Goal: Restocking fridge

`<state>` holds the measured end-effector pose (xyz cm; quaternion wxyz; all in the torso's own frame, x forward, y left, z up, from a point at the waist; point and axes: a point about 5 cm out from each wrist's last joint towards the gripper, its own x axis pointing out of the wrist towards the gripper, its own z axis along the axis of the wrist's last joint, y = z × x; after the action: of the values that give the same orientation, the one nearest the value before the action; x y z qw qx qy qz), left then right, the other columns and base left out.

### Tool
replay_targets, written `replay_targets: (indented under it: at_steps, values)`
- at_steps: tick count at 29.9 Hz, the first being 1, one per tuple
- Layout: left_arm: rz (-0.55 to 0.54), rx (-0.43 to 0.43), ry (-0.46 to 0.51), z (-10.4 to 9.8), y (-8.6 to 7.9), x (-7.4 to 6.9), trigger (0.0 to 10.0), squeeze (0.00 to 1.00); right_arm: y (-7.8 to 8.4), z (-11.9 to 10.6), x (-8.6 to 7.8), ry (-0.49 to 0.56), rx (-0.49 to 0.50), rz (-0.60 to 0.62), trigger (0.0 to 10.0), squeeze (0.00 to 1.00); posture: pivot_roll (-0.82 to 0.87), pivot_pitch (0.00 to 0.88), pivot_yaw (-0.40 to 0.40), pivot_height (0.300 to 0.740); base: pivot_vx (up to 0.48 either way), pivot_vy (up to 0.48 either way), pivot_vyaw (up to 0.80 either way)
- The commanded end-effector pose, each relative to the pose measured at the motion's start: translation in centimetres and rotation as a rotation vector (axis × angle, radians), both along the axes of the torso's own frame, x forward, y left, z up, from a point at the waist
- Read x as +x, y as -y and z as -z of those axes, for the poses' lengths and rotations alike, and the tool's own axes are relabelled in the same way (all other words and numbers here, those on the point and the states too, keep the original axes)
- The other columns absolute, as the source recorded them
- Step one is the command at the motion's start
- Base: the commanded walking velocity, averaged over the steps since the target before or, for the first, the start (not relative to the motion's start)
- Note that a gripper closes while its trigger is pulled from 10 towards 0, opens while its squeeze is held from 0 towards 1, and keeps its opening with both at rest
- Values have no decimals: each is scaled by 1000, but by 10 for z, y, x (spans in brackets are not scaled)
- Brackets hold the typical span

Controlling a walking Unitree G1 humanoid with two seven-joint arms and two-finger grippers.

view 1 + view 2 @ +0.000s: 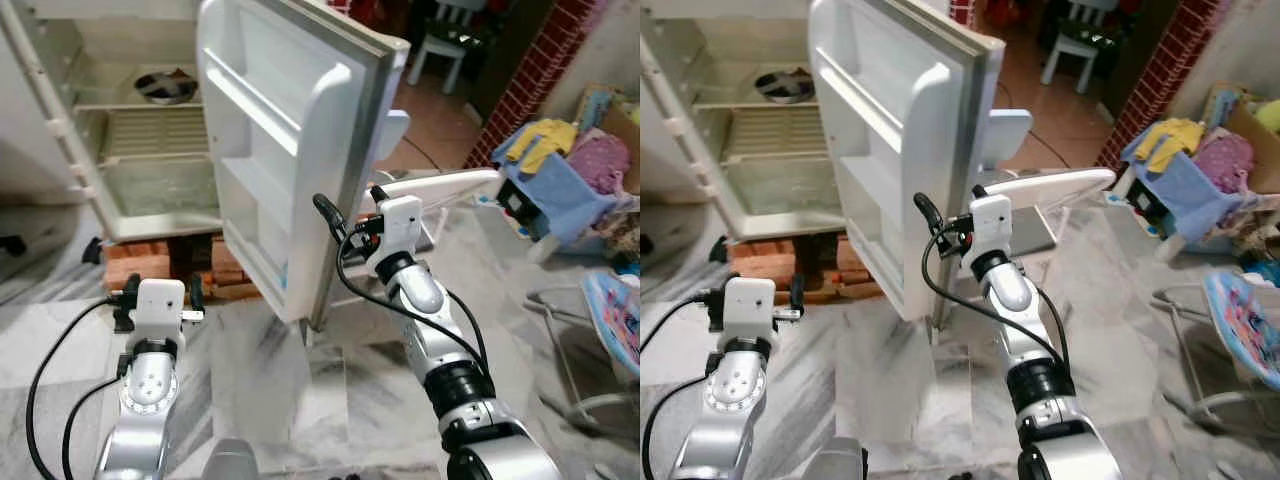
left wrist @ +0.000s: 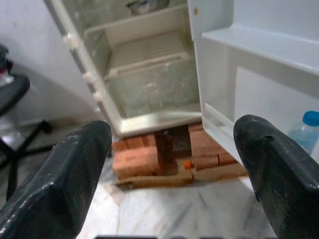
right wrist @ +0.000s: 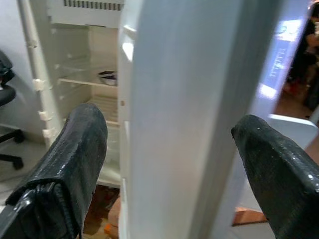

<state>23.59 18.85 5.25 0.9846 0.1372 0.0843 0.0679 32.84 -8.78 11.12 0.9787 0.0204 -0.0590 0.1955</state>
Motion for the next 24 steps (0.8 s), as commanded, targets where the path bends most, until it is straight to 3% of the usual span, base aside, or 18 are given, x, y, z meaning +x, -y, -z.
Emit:
replay_targets:
  at_steps: [1,6,8,13,16,24]
  values:
    - [34,-29,1,0,9,0,10000,0,5,-2,0,12,-10,20,10000,0,207,0,-113,740,0,0,788]
    - [56,-41,-4,1,18,0,10000,0,25,3,-4,-7,-14,96,10000,0,206,0,-113,740,0,0,0]
    - [80,-47,-1,1,19,-1,10000,0,36,12,-13,-23,-38,118,10000,0,205,0,-113,740,122,0,0]
    - [77,-62,4,1,19,-3,10000,0,45,27,-29,-62,-67,122,10000,0,203,0,-112,740,336,0,0]
    - [68,-72,21,0,18,-3,10000,0,46,33,-37,-77,-76,122,10000,0,200,0,-112,740,418,0,0]
    - [82,-63,27,-2,21,-1,10000,0,36,28,-37,-62,-91,112,10000,0,205,0,-113,740,468,0,0]
